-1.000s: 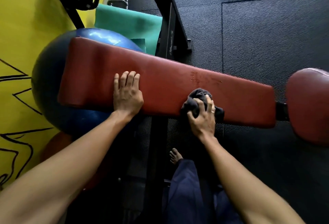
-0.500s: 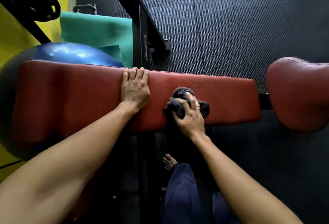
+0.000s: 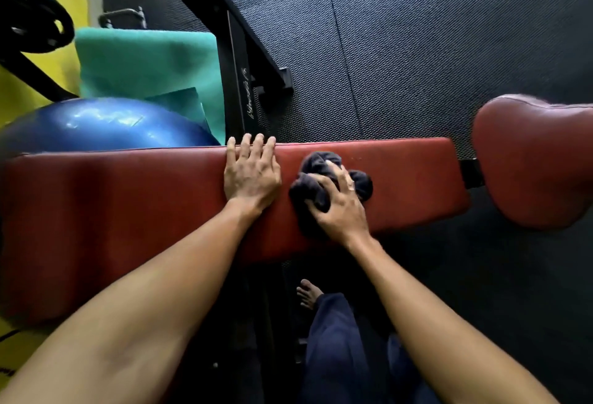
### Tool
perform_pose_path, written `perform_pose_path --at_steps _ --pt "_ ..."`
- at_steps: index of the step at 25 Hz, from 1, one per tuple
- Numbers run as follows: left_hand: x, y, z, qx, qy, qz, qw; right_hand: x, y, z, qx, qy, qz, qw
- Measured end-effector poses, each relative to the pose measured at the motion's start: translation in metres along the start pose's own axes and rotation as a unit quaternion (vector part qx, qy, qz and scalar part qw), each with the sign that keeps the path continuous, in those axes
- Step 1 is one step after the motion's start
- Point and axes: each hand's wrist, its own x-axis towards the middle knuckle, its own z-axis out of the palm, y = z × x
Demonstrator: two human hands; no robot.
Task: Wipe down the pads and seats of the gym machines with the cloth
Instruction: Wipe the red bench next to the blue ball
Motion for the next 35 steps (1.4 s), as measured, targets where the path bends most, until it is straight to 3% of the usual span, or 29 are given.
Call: perform_pose_path --at_steps 4,6,8,11,17,23,25,27,30,35 --pt "-0.001 0.003 0.003 0.008 0.004 -0.006 1.0 0.047 0.029 -0.021 0.02 0.032 0.113 0.993" --pt "0.003 0.001 0.005 0.005 0.002 -0.007 1.0 0.083 -0.005 -0.016 -0.005 0.015 0.095 0.995" --pt "0.002 0.0 0.004 0.024 0.01 -0.011 1.0 0.105 -0.04 -0.004 -0.036 -0.044 0.025 0.998" --pt "0.001 0.002 0.005 0.018 0.01 -0.005 1.0 0.121 -0.031 -0.02 -0.06 -0.135 -0.046 0.988" --pt "0.002 0.004 0.005 0.01 0.018 -0.018 1.0 0.154 0.01 -0.053 -0.098 -0.164 0.065 0.979" --pt "0.001 0.004 0.005 0.009 0.024 -0.012 1.0 0.138 -0.036 -0.029 -0.082 -0.173 -0.025 0.981" --pt "0.003 0.004 0.004 0.008 0.02 -0.017 1.0 0.142 -0.005 -0.042 -0.091 -0.163 -0.01 0.982" --pt "0.002 0.003 0.004 0.003 0.016 -0.019 1.0 0.144 0.025 -0.056 -0.097 -0.152 0.068 0.981" --pt "0.003 0.003 0.005 0.006 0.028 -0.015 0.999 0.143 0.014 -0.046 -0.081 -0.096 0.132 0.983" --pt "0.001 0.003 0.005 0.003 0.03 -0.007 1.0 0.072 -0.038 -0.004 -0.009 0.012 0.096 0.995"
